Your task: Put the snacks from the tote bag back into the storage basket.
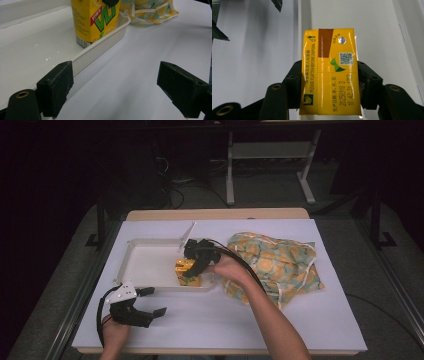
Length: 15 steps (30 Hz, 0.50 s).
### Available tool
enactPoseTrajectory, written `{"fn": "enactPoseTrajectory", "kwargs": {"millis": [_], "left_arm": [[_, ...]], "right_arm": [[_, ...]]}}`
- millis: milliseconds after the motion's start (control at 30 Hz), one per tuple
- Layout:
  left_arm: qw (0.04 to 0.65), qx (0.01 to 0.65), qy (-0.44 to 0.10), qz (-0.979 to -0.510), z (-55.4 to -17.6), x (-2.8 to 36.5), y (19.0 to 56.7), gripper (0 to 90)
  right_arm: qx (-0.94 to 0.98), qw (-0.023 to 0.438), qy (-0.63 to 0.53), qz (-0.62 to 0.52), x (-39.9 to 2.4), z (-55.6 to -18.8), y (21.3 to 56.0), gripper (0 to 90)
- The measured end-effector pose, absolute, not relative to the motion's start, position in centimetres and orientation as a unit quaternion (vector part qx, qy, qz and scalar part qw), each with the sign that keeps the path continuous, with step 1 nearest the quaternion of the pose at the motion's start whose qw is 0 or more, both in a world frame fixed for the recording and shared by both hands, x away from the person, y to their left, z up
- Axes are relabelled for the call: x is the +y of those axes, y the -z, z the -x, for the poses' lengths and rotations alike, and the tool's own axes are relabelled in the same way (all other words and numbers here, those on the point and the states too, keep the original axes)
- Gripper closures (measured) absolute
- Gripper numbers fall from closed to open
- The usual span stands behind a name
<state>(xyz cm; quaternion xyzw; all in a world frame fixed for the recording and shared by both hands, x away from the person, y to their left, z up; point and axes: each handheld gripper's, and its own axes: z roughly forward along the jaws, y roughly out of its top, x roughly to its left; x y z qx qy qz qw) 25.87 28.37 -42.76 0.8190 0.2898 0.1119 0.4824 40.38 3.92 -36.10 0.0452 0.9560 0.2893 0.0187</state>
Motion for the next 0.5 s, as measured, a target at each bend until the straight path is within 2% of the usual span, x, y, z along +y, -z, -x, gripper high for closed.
{"fn": "enactPoseTrajectory", "kwargs": {"millis": [500], "left_arm": [[0.482,0.289,-0.113,-0.819,-25.88,28.31,42.76,13.5]], "right_arm": [[0.954,0.02,-0.294,-0.05,3.84,-40.1,35.99,42.4]]}}
